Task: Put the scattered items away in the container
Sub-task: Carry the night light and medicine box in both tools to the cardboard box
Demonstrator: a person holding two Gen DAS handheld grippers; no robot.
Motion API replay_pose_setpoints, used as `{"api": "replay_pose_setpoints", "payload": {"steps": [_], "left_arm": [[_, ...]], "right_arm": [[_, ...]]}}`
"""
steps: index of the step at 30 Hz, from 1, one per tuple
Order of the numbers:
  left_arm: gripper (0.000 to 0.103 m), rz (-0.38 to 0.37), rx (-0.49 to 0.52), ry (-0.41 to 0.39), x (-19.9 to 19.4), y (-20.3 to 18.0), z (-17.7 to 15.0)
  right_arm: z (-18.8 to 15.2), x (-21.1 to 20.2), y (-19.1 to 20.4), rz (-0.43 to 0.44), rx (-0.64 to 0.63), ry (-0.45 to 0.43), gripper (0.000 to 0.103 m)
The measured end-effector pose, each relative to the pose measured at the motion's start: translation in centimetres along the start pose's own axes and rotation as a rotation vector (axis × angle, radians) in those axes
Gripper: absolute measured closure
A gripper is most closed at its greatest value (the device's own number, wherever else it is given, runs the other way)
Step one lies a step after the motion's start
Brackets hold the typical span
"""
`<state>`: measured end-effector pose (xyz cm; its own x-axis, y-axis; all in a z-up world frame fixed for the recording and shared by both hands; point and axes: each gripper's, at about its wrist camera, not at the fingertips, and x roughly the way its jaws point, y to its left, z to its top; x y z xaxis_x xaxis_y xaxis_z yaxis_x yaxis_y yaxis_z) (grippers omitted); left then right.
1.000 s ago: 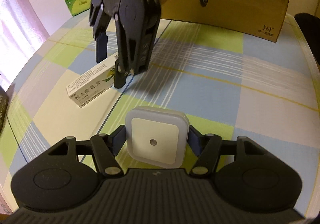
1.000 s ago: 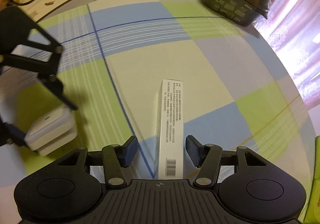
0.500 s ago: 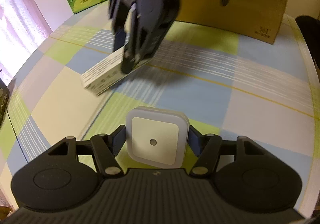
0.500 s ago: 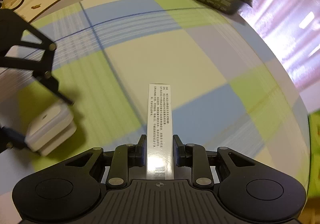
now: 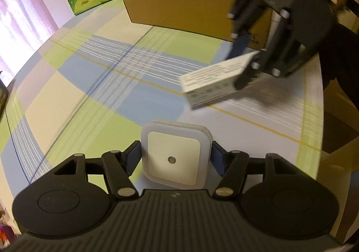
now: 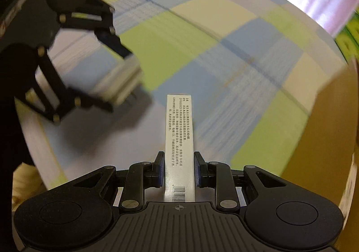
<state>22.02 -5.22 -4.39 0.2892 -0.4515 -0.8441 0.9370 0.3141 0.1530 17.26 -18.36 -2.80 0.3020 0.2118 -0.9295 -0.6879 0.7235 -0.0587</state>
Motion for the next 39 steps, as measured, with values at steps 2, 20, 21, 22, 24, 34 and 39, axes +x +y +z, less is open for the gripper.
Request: {"api": "replay_pose_setpoints", "payload": {"steps": [2,20,21,22,24,34,39], "left_arm": [[0.042,0.005,-0.006,0.003,-0.3,-1.0,-0.2],[0.042,0.046,-0.141,-0.004,-1.2,-4.7,-1.8],[0.042,0.046,-0.147,-0.004,-1.1,-4.8,-1.8],[0.042,0.045,-0.154,-0.004,-1.1,-4.8,-1.9],[0.042,0.053,-0.167,-0.006,-1.2,-4.8,-2.0],[0.042,0.084,-0.191,0.003,-2.7,-6.0,-1.7],[0.042,0.105,-0.201,-0.006,-3.9,-6.1,-0.5]], "right_arm": [[-1.5,0.1,0.8,-0.035,-0.002,0.014,0.075],[-2.7,1.0,1.7,-0.068,0.051,-0.011,0.074],[-2.6,1.0,1.7,-0.071,0.057,-0.012,0.074],[-2.6,0.8,1.8,-0.072,0.061,-0.018,0.074],[-2.6,0.5,1.9,-0.071,0.068,-0.040,0.075],[-3.2,-2.9,2.2,-0.081,0.143,-0.158,0.075],[-3.6,-4.8,1.6,-0.088,0.187,-0.216,0.075]]}}
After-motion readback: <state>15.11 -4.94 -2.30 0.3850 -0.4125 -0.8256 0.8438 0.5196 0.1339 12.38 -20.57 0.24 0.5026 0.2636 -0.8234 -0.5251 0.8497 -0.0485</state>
